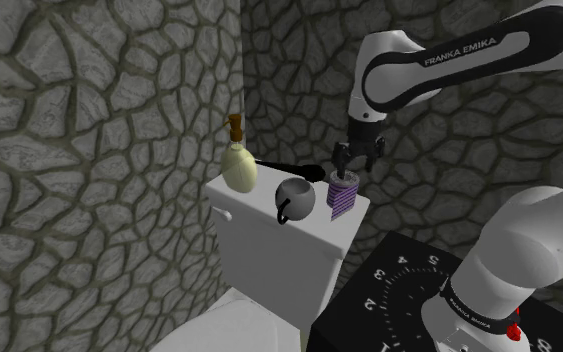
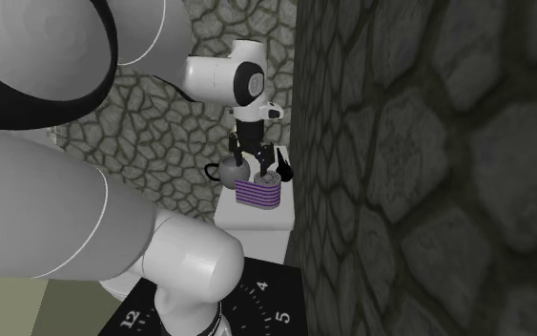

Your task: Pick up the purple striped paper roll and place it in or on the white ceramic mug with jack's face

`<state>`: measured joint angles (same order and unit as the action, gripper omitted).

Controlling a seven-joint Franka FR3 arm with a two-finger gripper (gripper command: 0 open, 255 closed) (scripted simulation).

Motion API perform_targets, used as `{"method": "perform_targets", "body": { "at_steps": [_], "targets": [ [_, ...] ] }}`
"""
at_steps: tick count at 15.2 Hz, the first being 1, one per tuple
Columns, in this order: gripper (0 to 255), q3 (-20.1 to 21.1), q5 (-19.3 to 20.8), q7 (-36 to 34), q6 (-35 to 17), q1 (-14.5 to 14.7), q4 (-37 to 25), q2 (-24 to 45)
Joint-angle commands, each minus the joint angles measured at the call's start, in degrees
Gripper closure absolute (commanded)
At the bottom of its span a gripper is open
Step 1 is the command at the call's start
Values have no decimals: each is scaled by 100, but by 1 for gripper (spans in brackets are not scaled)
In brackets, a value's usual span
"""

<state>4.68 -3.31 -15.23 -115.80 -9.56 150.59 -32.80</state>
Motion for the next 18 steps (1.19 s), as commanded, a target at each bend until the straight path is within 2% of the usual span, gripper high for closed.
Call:
{"method": "perform_targets", "body": {
  "at_steps": [1,3,10,18],
  "targets": [
    [0,75,55,-452,-557,-208,126,339],
    [0,128,108,-772,-903,-355,192,568],
    [0,154,117,-787,-1569,-366,499,927],
    [0,156,118,-789,-1624,-367,522,961]
  ]
}}
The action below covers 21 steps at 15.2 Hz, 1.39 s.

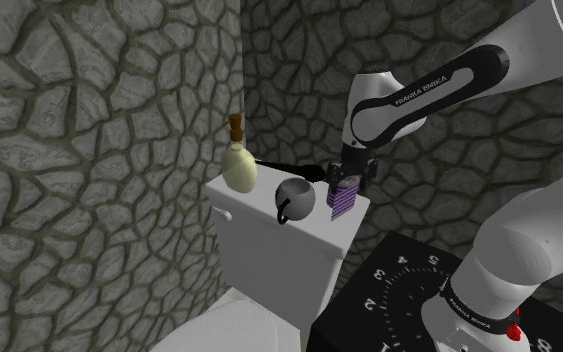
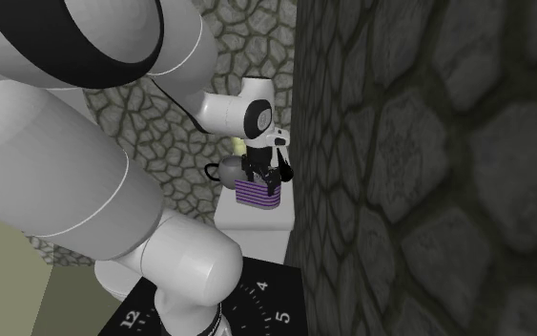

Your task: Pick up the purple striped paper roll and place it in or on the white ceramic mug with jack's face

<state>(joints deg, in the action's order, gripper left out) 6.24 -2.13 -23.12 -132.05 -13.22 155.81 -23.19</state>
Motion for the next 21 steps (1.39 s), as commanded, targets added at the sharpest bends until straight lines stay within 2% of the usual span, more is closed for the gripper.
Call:
{"method": "perform_targets", "body": {
  "at_steps": [1,10,21],
  "targets": [
    [255,0,0,0,0,0,0,0],
    [255,0,0,0,0,0,0,0],
    [255,-49,-7,32,1037,11,-491,-547]
  ]
}}
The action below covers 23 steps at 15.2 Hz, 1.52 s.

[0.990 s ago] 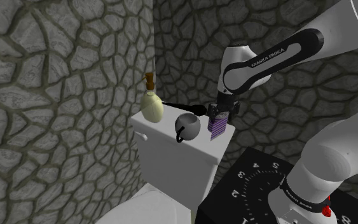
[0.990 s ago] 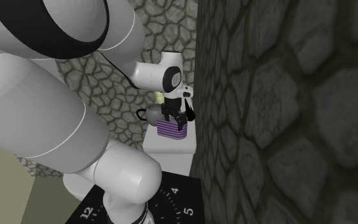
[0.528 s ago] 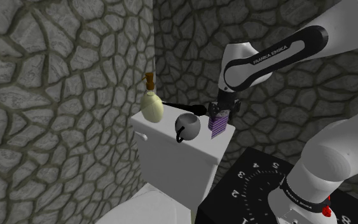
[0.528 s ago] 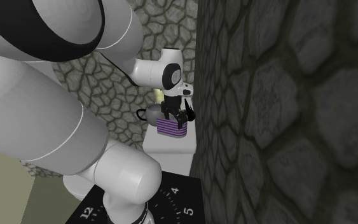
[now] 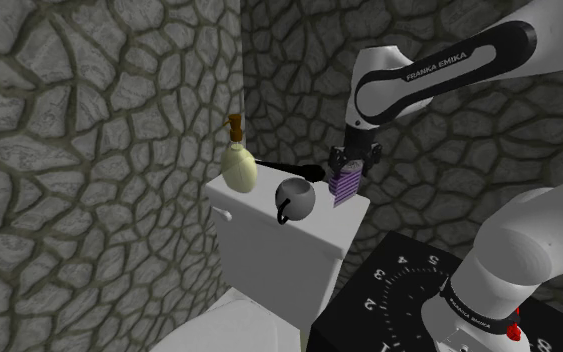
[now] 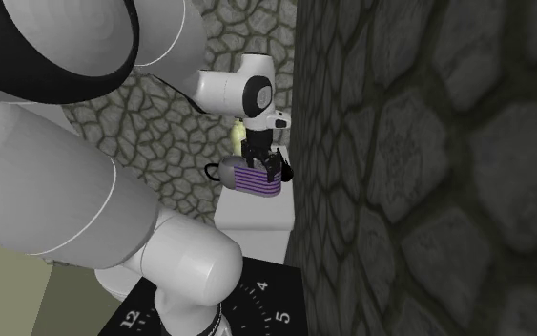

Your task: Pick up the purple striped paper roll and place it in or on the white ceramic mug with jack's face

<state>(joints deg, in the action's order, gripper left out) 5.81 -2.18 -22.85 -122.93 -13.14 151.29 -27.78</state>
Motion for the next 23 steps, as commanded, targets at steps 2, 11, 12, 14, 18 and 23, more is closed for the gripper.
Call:
{"method": "perform_targets", "body": {
  "at_steps": [2,11,12,14,18,23],
  "targets": [
    [255,-15,-1,8,304,3,-144,-161],
    [255,-49,11,21,1078,0,-675,-406],
    [255,-52,12,22,1161,0,-739,-424],
    [255,-59,15,24,1326,-2,-870,-457],
    [255,-71,23,28,1648,-6,-1146,-504],
    [255,26,-24,-104,1962,42,-1521,-444]
  ]
}}
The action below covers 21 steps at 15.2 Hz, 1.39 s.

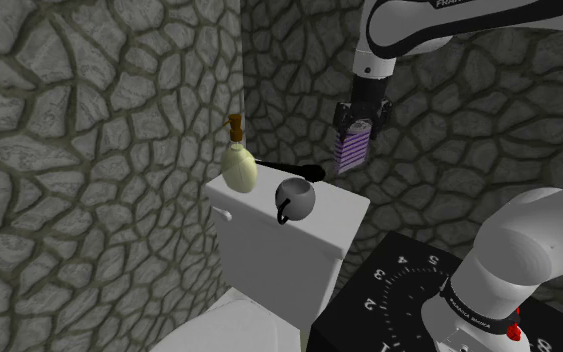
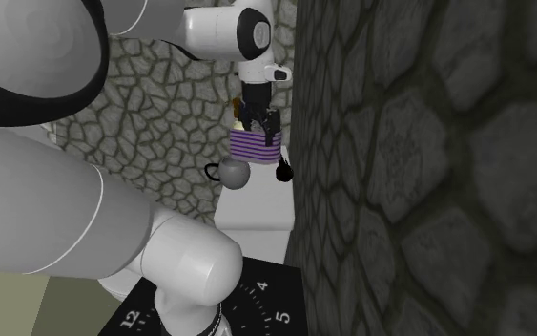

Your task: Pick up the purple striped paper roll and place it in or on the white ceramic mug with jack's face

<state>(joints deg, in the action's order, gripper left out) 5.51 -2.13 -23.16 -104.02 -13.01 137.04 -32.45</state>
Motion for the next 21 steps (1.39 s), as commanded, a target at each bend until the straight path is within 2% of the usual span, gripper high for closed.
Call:
{"method": "perform_targets", "body": {
  "at_steps": [1,11,21],
  "targets": [
    [255,163,-79,-206,81,77,-199,112],
    [255,1185,-306,-1550,216,435,-1548,1285],
    [255,1243,-322,-1560,-562,455,-849,1366]
  ]
}}
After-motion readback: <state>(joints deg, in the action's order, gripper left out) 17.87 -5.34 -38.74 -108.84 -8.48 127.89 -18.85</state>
